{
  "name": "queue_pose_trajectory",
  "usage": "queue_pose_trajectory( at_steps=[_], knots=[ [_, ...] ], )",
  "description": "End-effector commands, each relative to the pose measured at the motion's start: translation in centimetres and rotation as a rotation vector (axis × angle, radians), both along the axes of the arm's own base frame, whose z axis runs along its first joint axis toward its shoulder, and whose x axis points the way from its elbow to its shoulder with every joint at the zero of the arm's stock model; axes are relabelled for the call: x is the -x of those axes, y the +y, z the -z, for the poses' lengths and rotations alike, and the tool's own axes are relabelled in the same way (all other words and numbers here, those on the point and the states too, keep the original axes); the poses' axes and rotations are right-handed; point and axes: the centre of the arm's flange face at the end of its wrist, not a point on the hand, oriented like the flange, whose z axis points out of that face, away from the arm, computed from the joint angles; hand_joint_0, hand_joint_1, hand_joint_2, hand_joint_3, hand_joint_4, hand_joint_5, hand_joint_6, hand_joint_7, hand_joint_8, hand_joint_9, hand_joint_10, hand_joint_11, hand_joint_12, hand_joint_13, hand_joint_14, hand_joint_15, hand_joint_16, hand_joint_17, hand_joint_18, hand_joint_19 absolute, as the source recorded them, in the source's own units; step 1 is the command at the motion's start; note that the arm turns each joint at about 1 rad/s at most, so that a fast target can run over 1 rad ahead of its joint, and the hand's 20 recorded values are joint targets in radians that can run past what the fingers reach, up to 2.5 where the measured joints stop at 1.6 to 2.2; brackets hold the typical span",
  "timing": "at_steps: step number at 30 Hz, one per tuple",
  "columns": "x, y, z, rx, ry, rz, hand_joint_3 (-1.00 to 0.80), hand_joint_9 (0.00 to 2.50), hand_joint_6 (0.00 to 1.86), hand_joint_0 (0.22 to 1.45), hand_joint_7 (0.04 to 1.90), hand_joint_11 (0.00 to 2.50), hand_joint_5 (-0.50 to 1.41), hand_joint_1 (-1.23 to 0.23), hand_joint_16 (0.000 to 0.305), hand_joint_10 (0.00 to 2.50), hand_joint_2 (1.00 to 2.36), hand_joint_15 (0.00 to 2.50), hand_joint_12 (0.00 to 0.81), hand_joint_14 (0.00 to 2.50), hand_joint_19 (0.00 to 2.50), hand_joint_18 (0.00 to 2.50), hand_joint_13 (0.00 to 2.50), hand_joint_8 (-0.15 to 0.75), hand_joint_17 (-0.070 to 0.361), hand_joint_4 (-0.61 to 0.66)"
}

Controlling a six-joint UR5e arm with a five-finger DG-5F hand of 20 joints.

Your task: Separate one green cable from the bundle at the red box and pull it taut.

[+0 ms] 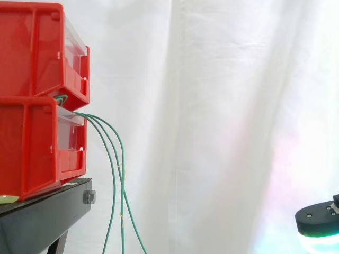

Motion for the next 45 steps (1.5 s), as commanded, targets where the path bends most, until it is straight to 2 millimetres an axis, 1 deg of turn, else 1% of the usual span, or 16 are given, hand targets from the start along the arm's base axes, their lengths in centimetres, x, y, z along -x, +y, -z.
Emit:
queue_pose_trajectory(
  at_steps=[1,6,13,16,17,20,30,34,38,45],
  knots=[
    [0.0,0.0,0.0,-0.001,0.002,-0.004,-0.5,1.0,0.5,0.55,0.71,0.76,-0.17,-0.67,0.04,0.02,1.0,0.66,0.376,0.02,0.72,0.57,1.01,0.21,0.09,0.15],
    [0.0,0.3,0.0,0.0,0.005,-0.008,-0.5,0.95,0.5,0.55,0.71,0.68,-0.17,-0.66,0.037,0.02,1.0,0.65,0.45,0.02,0.71,0.52,1.16,0.22,0.084,0.16],
    [0.0,0.7,0.0,0.002,0.008,-0.018,-0.5,0.93,0.5,0.56,0.7,0.66,-0.17,-0.69,0.035,0.02,1.0,0.64,0.436,0.02,0.71,0.47,1.12,0.221,0.079,0.15],
    [0.0,0.9,0.0,0.002,0.008,-0.022,-0.46,0.93,0.5,0.55,0.7,0.65,-0.17,-0.7,0.035,0.02,1.0,0.63,0.436,0.02,0.7,0.46,1.09,0.222,0.08,0.14],
    [0.0,0.9,0.0,0.002,0.008,-0.022,-0.48,0.93,0.5,0.54,0.7,0.65,-0.17,-0.68,0.036,0.01,1.0,0.62,0.44,0.02,0.7,0.46,1.09,0.224,0.081,0.15],
    [0.0,0.9,0.0,0.001,0.008,-0.022,-0.5,0.93,0.5,0.52,0.7,0.64,-0.17,-0.65,0.037,0.02,1.0,0.62,0.445,0.02,0.7,0.47,1.1,0.227,0.083,0.15],
    [0.0,0.6,0.0,0.008,0.006,-0.021,-0.5,0.93,0.5,0.53,0.7,0.64,-0.17,-0.66,0.036,0.01,1.0,0.61,0.436,0.02,0.7,0.46,1.09,0.227,0.082,0.15],
    [-0.4,0.7,0.2,-0.001,-0.021,-0.021,-0.5,0.94,0.5,0.53,0.7,0.63,-0.17,-0.67,0.036,0.01,1.0,0.61,0.432,0.02,0.7,0.46,1.09,0.223,0.081,0.16],
    [-1.1,1.0,0.5,-0.027,-0.092,-0.02,-0.5,0.94,0.5,0.54,0.7,0.62,-0.17,-0.68,0.035,0.02,1.0,0.61,0.43,0.02,0.7,0.45,1.09,0.224,0.08,0.15],
    [-1.7,1.1,0.6,-0.047,-0.135,-0.02,-0.5,0.94,0.5,0.54,0.7,0.62,-0.17,-0.68,0.035,0.02,1.0,0.6,0.427,0.01,0.7,0.45,1.09,0.222,0.079,0.16]
  ],
)
